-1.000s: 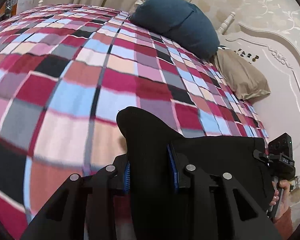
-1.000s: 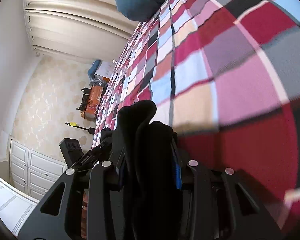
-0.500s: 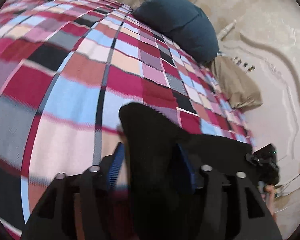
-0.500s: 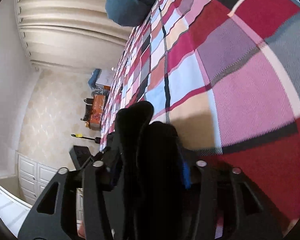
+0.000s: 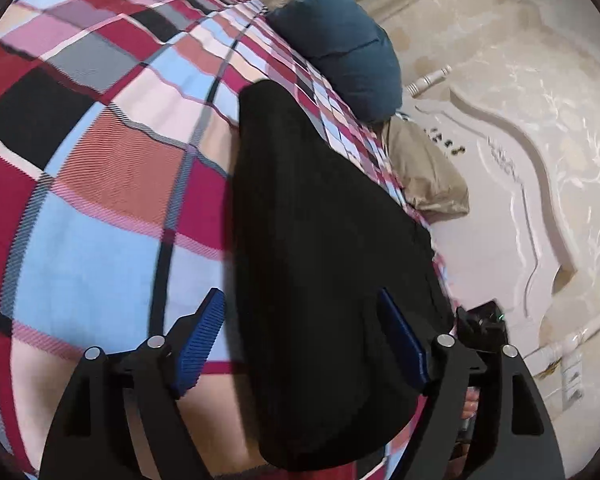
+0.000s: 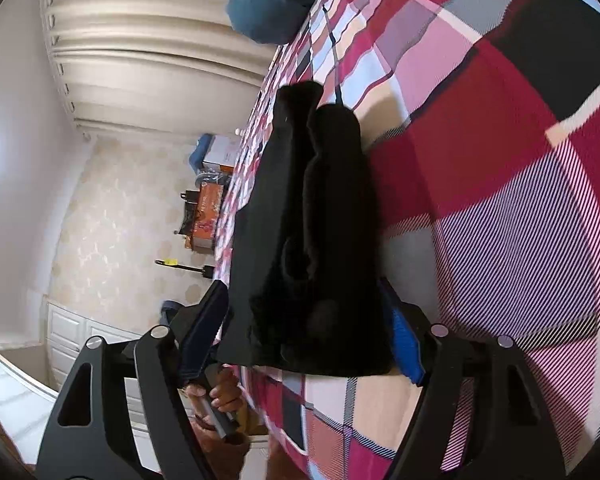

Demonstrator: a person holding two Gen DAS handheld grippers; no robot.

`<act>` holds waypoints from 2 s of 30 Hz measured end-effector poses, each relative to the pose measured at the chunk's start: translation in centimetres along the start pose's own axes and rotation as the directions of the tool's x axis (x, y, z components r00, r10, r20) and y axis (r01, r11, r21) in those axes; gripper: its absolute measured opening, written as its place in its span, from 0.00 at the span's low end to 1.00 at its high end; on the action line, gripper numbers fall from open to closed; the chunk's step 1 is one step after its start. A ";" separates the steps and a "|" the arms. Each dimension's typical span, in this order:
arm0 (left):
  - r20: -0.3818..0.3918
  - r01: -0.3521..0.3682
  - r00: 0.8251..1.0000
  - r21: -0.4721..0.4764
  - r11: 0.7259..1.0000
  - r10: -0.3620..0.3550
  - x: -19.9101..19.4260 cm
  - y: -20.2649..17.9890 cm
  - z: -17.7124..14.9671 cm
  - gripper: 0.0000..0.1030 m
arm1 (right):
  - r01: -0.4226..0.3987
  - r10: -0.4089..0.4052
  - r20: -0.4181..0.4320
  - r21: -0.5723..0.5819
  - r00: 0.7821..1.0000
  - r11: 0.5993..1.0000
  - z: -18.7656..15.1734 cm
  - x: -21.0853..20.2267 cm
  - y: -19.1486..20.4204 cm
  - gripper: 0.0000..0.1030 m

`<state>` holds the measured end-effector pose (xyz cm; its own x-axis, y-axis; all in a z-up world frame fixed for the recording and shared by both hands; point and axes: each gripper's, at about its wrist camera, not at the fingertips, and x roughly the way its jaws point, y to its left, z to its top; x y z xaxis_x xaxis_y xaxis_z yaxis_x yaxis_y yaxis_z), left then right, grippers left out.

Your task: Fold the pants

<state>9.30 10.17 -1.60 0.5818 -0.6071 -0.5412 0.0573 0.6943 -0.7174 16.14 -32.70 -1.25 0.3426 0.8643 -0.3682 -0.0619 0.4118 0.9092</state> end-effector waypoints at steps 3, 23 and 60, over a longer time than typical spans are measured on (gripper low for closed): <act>0.009 -0.031 1.000 0.021 0.999 0.030 0.6 -0.6 0.0 0.75 | 0.030 -0.030 0.004 -0.013 1.000 0.999 -0.5 0.5 0.4 0.72; 0.004 -0.121 0.993 0.068 0.990 0.121 1.5 -1.5 -0.6 0.51 | 0.080 -0.080 -0.024 -0.030 0.996 0.996 -1.0 0.7 -0.4 0.38; 0.005 -0.203 0.979 0.126 0.971 0.204 0.6 -2.9 -0.7 0.45 | 0.092 -0.093 -0.016 -0.011 0.996 0.996 -1.7 -0.1 -0.1 0.35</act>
<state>8.88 7.50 -0.15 0.5850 -0.4507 -0.6742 0.0399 0.8463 -0.5312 14.56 -32.35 -1.66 0.3318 0.8270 -0.4539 -0.0405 0.4932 0.8690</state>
